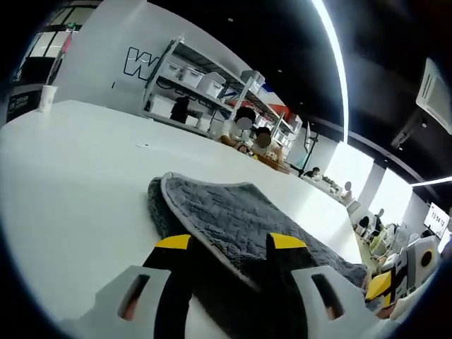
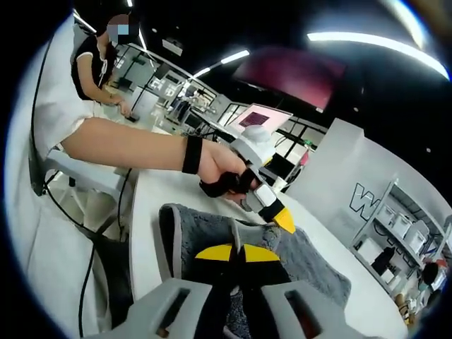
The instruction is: Open the folded towel by lifting each exposed corner and separating the folded layers until the towel lies flat within the target outline without major curled edges
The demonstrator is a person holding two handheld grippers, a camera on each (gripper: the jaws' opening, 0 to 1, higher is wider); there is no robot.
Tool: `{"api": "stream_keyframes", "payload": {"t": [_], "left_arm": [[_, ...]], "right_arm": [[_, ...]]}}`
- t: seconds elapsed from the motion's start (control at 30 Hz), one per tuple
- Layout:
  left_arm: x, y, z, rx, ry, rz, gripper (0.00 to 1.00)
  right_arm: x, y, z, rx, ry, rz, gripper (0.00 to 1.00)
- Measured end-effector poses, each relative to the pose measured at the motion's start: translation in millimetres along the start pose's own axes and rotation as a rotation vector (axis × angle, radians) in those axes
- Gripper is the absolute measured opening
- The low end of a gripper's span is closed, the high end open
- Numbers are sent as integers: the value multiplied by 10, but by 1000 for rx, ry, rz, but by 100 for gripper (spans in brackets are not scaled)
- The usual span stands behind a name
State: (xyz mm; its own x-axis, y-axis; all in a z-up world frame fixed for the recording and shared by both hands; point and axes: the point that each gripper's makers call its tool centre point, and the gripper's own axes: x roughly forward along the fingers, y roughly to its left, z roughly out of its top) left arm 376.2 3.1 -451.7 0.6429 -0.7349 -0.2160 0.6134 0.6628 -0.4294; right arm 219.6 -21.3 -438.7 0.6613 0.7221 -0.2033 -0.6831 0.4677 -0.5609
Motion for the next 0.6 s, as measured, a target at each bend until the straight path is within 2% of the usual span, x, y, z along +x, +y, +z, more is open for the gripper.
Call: {"api": "stream_keyframes", "payload": {"t": [0.37,0.6], "left_arm": [[9,74,18,-17,-13,19,34],[48,186,82,-22,-21,37,31]], "right_arm": [[8,6,31,5,-12,4,0],[12,19,44,9,-17,8,0]]}}
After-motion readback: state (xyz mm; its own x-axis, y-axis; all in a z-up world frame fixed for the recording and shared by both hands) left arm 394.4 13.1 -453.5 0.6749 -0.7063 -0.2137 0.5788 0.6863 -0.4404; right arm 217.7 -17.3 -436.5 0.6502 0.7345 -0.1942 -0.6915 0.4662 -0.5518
